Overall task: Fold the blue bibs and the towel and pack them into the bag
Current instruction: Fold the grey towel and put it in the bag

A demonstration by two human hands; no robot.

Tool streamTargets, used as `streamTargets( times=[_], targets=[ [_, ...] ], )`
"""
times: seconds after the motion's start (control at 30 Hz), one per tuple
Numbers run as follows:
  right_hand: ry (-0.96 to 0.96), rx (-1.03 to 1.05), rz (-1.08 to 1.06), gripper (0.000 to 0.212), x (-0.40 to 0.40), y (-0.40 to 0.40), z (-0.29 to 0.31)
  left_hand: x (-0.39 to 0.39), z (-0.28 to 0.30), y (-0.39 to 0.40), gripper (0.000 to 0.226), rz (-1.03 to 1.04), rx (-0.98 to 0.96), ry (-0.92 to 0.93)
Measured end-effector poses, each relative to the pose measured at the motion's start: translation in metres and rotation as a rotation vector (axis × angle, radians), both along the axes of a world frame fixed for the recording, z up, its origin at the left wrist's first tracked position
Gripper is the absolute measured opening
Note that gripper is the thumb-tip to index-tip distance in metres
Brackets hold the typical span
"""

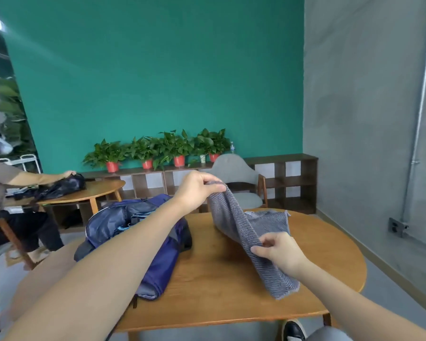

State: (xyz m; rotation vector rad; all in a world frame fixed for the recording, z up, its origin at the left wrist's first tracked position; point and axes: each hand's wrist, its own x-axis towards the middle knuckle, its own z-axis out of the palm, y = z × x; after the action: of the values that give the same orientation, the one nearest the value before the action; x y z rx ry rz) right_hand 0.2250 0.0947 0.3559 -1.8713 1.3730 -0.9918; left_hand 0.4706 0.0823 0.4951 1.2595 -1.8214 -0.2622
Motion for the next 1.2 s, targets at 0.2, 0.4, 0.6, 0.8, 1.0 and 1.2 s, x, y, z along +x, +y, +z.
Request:
streamTargets(
  times=[0.2, 0.4, 0.6, 0.8, 1.0, 1.2],
  targets=[
    [0.121, -0.233, -0.162, 0.011, -0.053, -0.006, 0.115, 0.016, 0.098, 0.015, 0.018, 0.152, -0.161, 0.18],
    [0.209, -0.526, -0.396, 0.009, -0.092, 0.007, 0.265, 0.02, 0.184, 0.038, 0.016, 0.255, -0.33, 0.113],
    [0.149, -0.688, -0.478, 0.007, -0.102, 0.032, 0.345, 0.008, 0.237, 0.074, 0.017, 0.306, -0.501, 0.104],
    [-0.092, -0.816, -0.38, 0.008, -0.103, 0.045, 0.404, 0.013, 0.294, 0.096, 0.017, 0.372, -0.655, 0.046],
    [-0.225, -0.841, -0.284, 0.016, -0.1, 0.044, 0.447, 0.027, 0.333, 0.098, 0.016, 0.405, -0.71, 0.045],
    [-0.18, -0.79, -0.269, 0.018, -0.089, 0.003, 0.441, 0.04, 0.32, 0.052, 0.016, 0.414, -0.61, 0.004]
  ],
)
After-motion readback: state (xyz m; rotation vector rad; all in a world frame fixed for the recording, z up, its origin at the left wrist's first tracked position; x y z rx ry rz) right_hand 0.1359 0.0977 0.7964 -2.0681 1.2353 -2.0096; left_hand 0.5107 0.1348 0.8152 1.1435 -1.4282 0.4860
